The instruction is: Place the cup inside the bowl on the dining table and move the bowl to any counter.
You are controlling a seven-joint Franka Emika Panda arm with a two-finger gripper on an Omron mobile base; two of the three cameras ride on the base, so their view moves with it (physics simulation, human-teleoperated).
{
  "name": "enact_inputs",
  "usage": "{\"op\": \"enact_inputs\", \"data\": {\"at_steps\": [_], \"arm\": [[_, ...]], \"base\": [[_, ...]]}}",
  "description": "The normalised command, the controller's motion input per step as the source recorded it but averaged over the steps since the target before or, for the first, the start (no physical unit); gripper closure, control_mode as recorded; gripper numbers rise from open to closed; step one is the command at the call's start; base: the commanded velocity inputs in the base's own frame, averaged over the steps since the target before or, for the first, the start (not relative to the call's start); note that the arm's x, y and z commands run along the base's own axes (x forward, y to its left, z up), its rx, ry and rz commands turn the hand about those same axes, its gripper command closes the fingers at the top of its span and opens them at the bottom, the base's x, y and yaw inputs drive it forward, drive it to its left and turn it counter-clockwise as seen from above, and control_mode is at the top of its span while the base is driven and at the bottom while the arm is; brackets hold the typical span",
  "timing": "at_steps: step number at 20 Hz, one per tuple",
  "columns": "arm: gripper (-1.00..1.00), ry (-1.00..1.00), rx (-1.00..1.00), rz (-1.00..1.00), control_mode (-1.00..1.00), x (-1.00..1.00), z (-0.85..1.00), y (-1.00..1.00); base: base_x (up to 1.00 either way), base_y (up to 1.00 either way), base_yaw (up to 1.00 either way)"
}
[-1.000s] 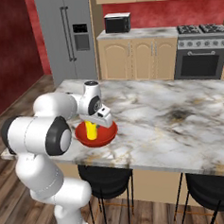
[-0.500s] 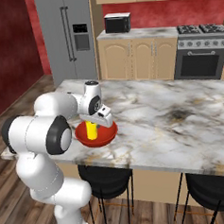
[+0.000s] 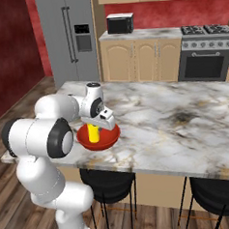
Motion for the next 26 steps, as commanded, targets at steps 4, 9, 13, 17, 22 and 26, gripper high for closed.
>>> {"op": "enact_inputs", "data": {"at_steps": [4,9,13,17,22,26], "arm": [[-1.00,0.00,0.00,0.00,-1.00,0.00,0.00,0.00],[-1.00,0.00,0.00,0.00,-1.00,0.00,0.00,0.00],[-1.00,0.00,0.00,0.00,-1.00,0.00,0.00,0.00],[-1.00,0.00,0.00,0.00,-1.00,0.00,0.00,0.00],[-1.00,0.00,0.00,0.00,-1.00,0.00,0.16,0.00],[-1.00,0.00,0.00,0.00,-1.00,0.00,0.25,0.00]], "base": [[0.00,0.00,0.00],[0.00,0.00,0.00],[0.00,0.00,0.00],[0.00,0.00,0.00],[0.00,0.00,0.00],[0.00,0.00,0.00]]}}
